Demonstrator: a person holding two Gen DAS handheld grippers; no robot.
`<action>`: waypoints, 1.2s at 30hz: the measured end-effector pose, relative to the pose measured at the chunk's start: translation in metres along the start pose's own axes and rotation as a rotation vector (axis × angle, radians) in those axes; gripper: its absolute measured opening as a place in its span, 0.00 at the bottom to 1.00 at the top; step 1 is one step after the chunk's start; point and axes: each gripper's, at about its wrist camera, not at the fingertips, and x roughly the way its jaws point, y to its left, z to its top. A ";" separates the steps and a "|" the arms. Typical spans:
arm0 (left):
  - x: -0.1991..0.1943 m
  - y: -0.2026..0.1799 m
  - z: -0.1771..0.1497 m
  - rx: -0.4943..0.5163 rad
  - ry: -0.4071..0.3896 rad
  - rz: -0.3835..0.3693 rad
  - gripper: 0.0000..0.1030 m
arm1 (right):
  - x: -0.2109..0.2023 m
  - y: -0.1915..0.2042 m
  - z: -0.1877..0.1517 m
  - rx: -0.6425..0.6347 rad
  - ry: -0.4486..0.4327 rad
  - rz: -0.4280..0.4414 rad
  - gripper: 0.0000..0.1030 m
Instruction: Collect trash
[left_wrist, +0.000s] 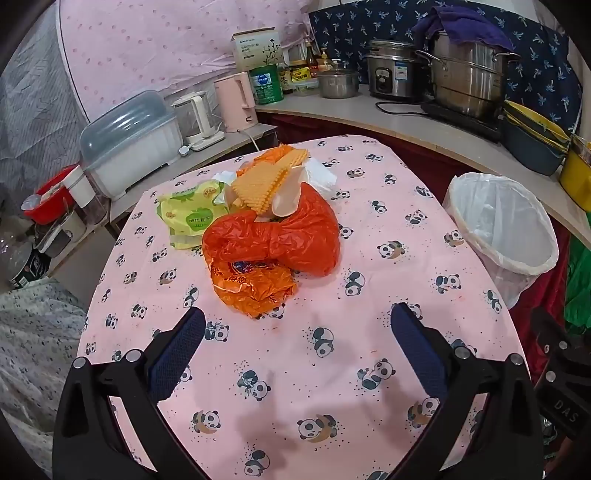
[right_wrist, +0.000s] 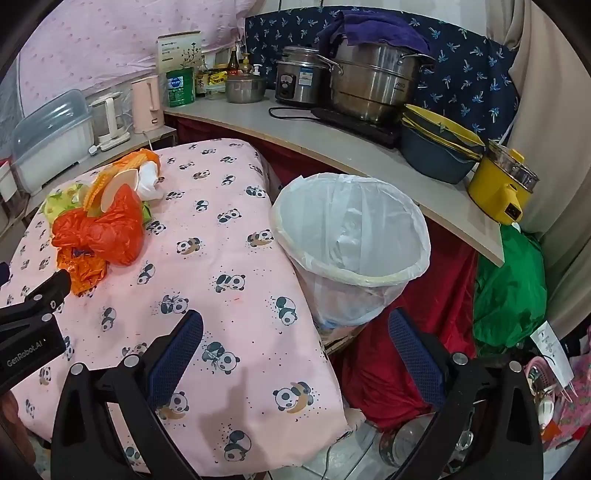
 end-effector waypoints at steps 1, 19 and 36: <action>0.000 0.000 0.000 0.000 -0.002 0.002 0.93 | 0.000 0.000 0.000 -0.005 -0.007 -0.008 0.93; -0.001 0.006 -0.002 0.000 -0.018 0.015 0.93 | -0.003 0.004 0.002 -0.002 -0.005 -0.007 0.93; -0.001 0.005 -0.003 -0.002 -0.019 0.014 0.93 | -0.001 0.005 0.004 -0.010 -0.006 -0.010 0.93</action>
